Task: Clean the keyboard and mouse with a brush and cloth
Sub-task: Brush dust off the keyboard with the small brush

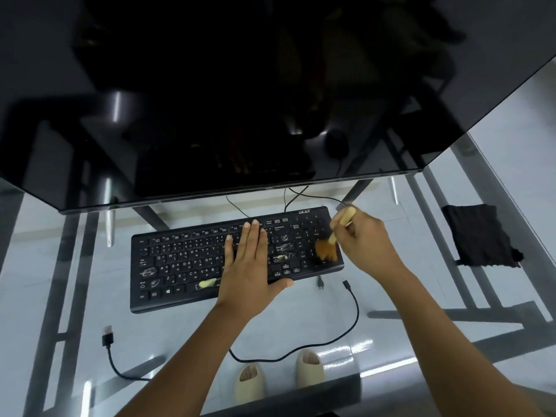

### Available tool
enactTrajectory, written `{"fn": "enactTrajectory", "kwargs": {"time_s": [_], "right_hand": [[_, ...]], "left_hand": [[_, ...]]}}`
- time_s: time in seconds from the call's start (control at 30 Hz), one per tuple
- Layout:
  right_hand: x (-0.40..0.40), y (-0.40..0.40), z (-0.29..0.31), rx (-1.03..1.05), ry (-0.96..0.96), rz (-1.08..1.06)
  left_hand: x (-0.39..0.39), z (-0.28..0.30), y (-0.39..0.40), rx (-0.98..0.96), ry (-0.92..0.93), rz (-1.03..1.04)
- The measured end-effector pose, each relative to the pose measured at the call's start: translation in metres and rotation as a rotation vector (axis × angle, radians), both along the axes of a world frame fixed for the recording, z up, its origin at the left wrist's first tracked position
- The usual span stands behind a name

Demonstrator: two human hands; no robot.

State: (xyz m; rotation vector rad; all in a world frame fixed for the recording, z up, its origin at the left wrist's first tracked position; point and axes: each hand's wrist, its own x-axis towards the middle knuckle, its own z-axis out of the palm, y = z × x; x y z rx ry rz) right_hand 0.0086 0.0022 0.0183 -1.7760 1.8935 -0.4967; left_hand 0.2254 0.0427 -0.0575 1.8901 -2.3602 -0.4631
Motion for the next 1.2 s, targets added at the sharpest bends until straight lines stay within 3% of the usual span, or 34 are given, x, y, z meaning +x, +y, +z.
{"fn": "enactTrajectory", "kwargs": {"time_s": [0.07,0.13,0.2,0.3,0.37,0.43,0.5,0.57,0.63,0.7,0.77,0.83,0.93,1.0,1.07,1.13,1.2], "right_hand": [[-0.003,0.000,0.002,-0.120,-0.070,-0.103],[-0.006,-0.001,0.003,-0.030,-0.186,-0.116],[-0.005,0.000,0.002,0.092,-0.114,-0.012],[-0.003,0.000,0.000,-0.131,-0.006,-0.072],[-0.001,-0.002,0.004,-0.204,-0.136,-0.130],[0.005,-0.006,0.006,-0.037,-0.266,-0.120],[0.011,-0.006,0.002,0.054,-0.111,-0.041],[0.015,-0.005,-0.001,-0.082,-0.035,-0.093],[0.016,-0.008,0.000,-0.226,-0.172,-0.155],[0.018,-0.014,-0.001,-0.135,-0.310,-0.149],[0.019,-0.017,-0.006,0.004,-0.206,-0.063],[0.018,-0.019,-0.007,-0.084,-0.050,-0.042],[0.024,-0.020,-0.001,-0.240,-0.192,-0.108],[0.037,-0.020,0.000,-0.107,-0.367,-0.081],[0.049,-0.017,-0.004,-0.049,-0.292,0.028],[0.056,-0.016,-0.005,-0.200,-0.165,0.053],[0.061,-0.017,-0.004,-0.263,-0.225,0.022]], "left_hand": [[-0.001,0.000,0.000,0.000,0.012,-0.001],[-0.001,0.000,-0.002,-0.004,0.019,-0.001],[0.000,0.000,-0.002,-0.003,0.021,-0.002],[0.000,-0.001,0.000,0.003,0.001,-0.008],[0.000,0.000,0.000,-0.003,0.003,-0.008],[0.001,0.000,-0.001,-0.002,0.006,-0.004],[0.002,0.000,0.000,-0.004,0.002,-0.002],[0.002,0.000,0.000,-0.002,0.007,-0.004],[0.002,0.000,-0.001,-0.001,-0.001,-0.010],[0.004,-0.001,-0.002,-0.001,-0.015,-0.021],[0.008,-0.001,0.000,-0.013,-0.015,-0.030],[0.011,0.001,0.001,-0.023,-0.013,-0.033],[0.018,0.002,0.003,-0.047,-0.008,0.010],[0.027,0.001,0.005,-0.075,-0.002,0.049],[0.036,0.000,0.009,-0.105,0.028,0.095],[0.046,0.000,0.014,-0.133,0.065,0.148],[0.056,0.000,0.021,-0.156,0.095,0.206]]}}
